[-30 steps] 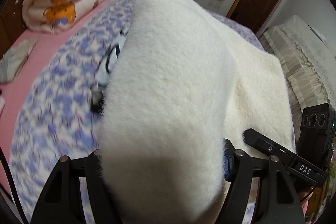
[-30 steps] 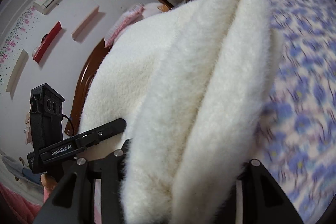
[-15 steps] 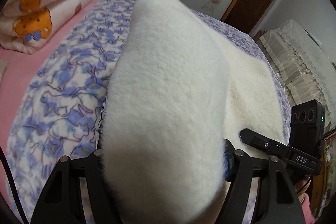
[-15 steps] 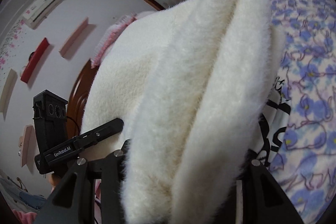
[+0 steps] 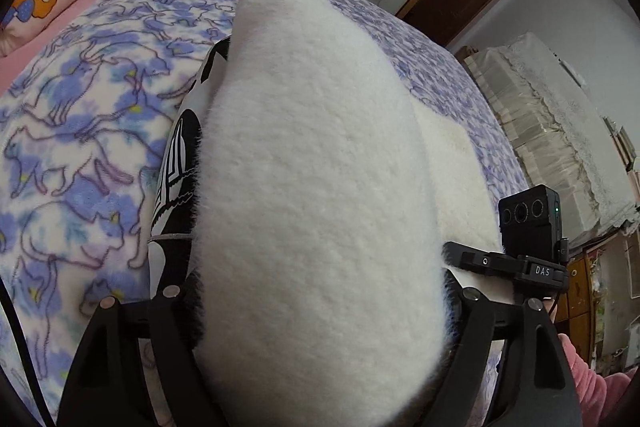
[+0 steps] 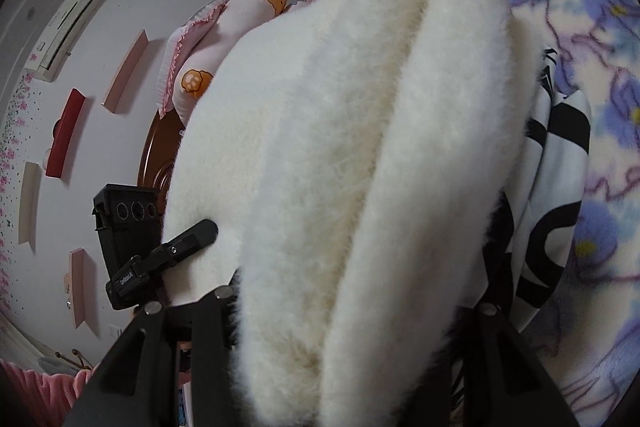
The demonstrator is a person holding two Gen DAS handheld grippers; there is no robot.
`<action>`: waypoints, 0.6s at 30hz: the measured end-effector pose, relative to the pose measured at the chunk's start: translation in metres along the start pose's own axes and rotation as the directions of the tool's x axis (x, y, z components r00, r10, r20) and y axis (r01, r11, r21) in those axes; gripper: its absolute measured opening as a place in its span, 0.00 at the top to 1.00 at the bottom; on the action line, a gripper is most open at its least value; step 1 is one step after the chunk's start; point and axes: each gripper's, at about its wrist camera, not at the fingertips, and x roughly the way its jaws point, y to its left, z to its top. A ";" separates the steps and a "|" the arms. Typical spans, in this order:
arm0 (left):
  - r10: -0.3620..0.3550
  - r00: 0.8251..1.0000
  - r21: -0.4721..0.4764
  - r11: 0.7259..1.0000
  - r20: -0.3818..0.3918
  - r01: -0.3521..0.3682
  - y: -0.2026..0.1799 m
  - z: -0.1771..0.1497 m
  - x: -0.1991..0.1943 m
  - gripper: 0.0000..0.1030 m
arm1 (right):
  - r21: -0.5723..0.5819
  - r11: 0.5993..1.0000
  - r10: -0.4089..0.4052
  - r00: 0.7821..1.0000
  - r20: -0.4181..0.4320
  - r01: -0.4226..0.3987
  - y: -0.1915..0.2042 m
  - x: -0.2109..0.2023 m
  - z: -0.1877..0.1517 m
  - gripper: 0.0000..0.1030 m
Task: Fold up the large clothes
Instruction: 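Carry the folded cardigan with both tools onto the black-and-white clothes stack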
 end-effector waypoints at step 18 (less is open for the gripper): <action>0.512 0.859 0.124 0.851 0.014 -0.510 -0.079 -0.027 -0.063 0.21 | -0.125 0.870 -0.455 0.875 0.165 0.476 0.084 -0.110 -0.064 0.45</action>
